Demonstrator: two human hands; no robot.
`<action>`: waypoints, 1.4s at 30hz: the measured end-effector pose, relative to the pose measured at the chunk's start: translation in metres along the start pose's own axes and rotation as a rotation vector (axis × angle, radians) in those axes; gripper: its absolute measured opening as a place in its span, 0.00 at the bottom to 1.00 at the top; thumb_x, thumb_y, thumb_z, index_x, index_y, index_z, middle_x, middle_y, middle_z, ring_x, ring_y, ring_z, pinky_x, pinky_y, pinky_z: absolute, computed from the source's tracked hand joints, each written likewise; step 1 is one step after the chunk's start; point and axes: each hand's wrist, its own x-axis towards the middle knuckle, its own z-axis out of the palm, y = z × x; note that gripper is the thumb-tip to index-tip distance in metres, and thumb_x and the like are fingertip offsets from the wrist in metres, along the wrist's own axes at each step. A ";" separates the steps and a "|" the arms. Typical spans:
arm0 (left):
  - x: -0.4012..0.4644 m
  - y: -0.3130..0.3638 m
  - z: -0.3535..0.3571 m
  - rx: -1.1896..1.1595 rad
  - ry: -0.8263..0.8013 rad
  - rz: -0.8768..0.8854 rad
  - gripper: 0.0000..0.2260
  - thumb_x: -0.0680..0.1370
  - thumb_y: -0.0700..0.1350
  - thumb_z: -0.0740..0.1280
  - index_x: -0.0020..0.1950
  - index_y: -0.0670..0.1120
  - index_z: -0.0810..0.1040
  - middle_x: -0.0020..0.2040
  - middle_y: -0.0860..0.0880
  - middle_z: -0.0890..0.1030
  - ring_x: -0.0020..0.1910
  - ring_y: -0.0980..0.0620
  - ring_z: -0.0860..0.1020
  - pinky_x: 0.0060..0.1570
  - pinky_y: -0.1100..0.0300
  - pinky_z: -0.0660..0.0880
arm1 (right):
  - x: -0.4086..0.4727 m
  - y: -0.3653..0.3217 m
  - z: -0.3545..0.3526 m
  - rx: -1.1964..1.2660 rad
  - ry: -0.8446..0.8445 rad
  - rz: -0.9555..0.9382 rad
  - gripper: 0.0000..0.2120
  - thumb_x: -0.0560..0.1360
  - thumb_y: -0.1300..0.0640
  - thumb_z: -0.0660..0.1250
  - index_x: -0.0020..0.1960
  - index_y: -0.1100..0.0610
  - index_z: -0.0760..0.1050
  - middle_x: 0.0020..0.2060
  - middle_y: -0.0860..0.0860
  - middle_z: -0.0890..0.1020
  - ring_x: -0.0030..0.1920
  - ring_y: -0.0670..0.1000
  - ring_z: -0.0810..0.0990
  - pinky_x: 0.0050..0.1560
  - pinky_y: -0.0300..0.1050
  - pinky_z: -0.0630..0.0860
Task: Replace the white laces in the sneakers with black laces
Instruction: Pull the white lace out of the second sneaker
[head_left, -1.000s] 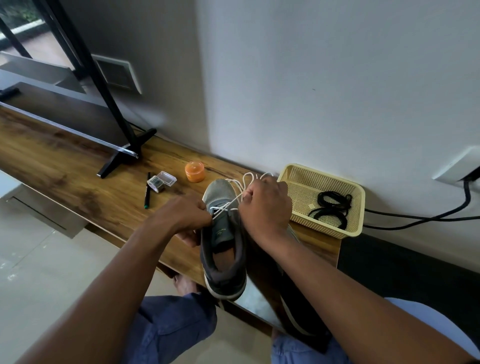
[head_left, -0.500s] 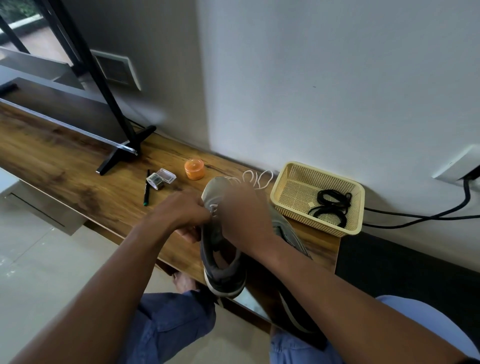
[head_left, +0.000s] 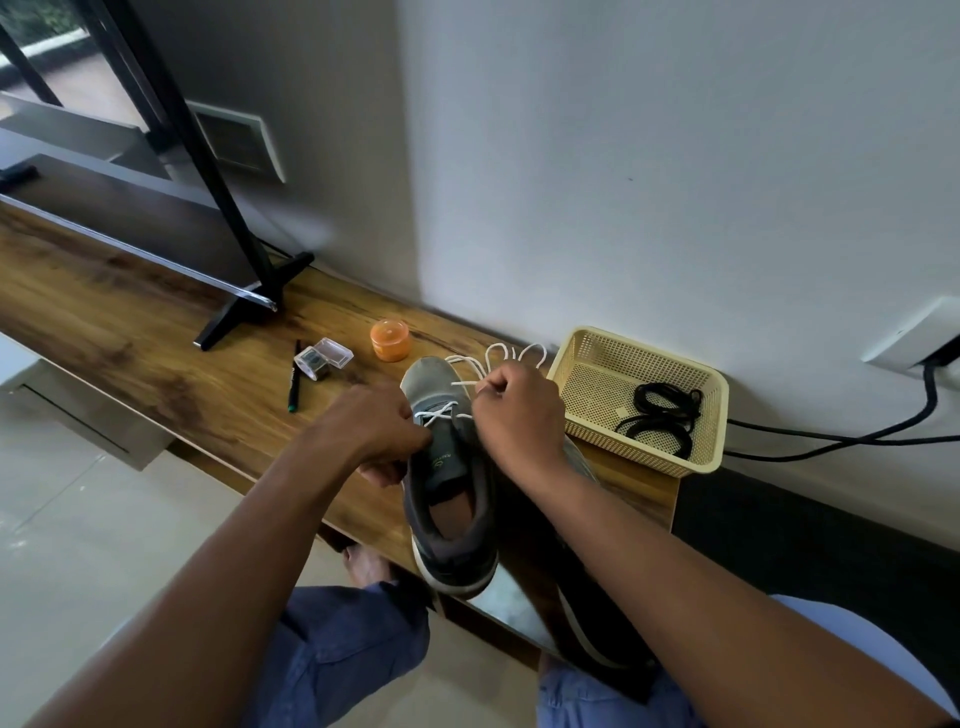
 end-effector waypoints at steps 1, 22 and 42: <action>0.002 -0.001 0.001 0.063 0.039 0.013 0.09 0.80 0.47 0.69 0.44 0.44 0.82 0.32 0.48 0.86 0.31 0.51 0.86 0.37 0.57 0.84 | 0.002 0.000 -0.003 -0.004 0.006 0.001 0.08 0.74 0.59 0.64 0.45 0.54 0.82 0.46 0.49 0.85 0.47 0.56 0.82 0.42 0.44 0.69; 0.037 0.008 0.029 0.233 0.429 0.210 0.05 0.74 0.47 0.71 0.41 0.57 0.81 0.47 0.54 0.83 0.46 0.48 0.81 0.43 0.56 0.76 | -0.030 0.013 -0.013 -0.620 -0.180 -0.499 0.10 0.78 0.49 0.65 0.52 0.53 0.82 0.44 0.54 0.83 0.49 0.59 0.83 0.43 0.48 0.74; 0.034 0.000 0.015 0.144 0.272 0.279 0.11 0.69 0.48 0.81 0.39 0.60 0.80 0.39 0.63 0.82 0.46 0.57 0.83 0.53 0.54 0.81 | -0.030 0.017 -0.013 -0.522 -0.165 -0.423 0.09 0.76 0.54 0.68 0.46 0.60 0.81 0.45 0.58 0.82 0.49 0.61 0.82 0.46 0.51 0.78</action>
